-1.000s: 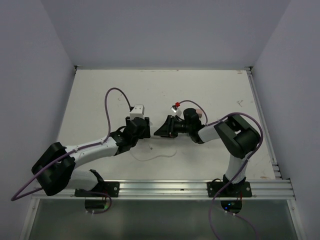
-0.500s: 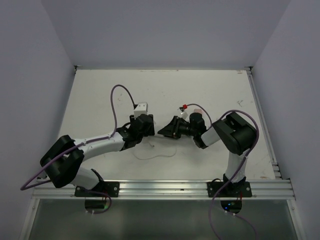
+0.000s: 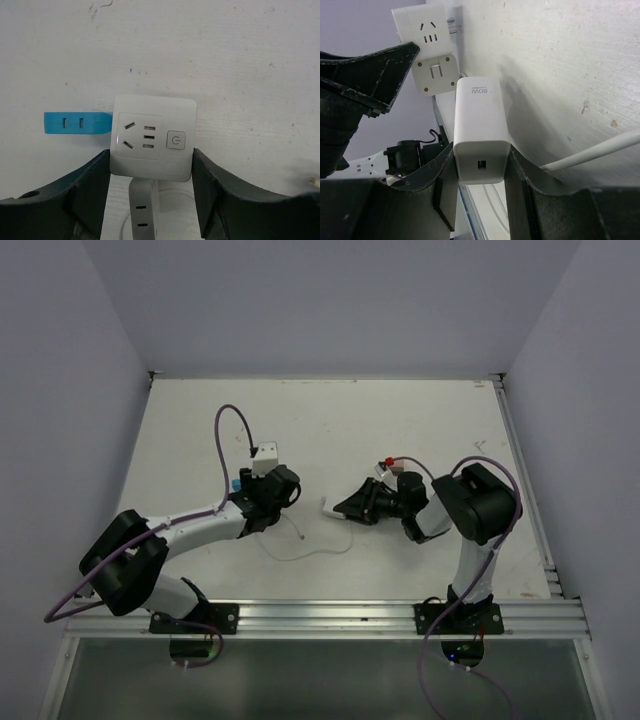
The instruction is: Pull the plug off the socket
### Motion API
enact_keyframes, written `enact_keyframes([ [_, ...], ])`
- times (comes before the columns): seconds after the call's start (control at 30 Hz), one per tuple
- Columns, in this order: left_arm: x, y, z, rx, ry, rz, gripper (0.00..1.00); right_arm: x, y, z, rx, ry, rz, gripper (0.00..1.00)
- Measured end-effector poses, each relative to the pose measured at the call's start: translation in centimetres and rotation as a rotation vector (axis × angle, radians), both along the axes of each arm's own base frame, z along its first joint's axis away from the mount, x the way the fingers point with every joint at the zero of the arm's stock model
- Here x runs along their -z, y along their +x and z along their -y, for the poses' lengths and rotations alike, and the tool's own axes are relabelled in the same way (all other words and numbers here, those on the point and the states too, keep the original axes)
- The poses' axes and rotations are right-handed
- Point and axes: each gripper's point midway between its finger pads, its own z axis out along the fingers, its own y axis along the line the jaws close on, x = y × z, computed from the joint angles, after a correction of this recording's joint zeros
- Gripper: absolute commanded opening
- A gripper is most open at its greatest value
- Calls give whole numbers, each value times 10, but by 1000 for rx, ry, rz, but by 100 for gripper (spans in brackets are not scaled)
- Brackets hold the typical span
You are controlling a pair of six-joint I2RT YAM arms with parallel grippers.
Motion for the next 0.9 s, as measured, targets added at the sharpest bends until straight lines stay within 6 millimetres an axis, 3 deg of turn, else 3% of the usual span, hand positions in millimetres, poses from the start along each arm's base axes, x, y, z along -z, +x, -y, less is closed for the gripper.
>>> enact_keyframes([
  [0.1, -1, -3, -1, 16, 7, -7, 0, -3, 4, 2, 7, -5, 9, 1],
  [0.17, -1, -6, -2, 36, 13, -19, 0, -5, 10, 3, 15, -15, 22, 9],
  [0.2, -1, -8, -2, 47, 14, -24, 0, -6, 14, 4, 19, -25, 27, 21],
  [0.33, -2, -11, 2, 95, 11, -42, 0, -4, 32, 5, 31, -97, 59, 48],
  [0.57, -2, -15, 17, 216, 5, -75, 0, -10, 56, 15, 56, -270, 131, 84],
  [0.7, -2, -16, 27, 281, -6, -85, 0, -9, 53, 28, 57, -366, 154, 95],
  [0.9, -1, -19, 37, 354, -17, -102, 22, -28, 45, 50, 57, -499, 242, 99],
])
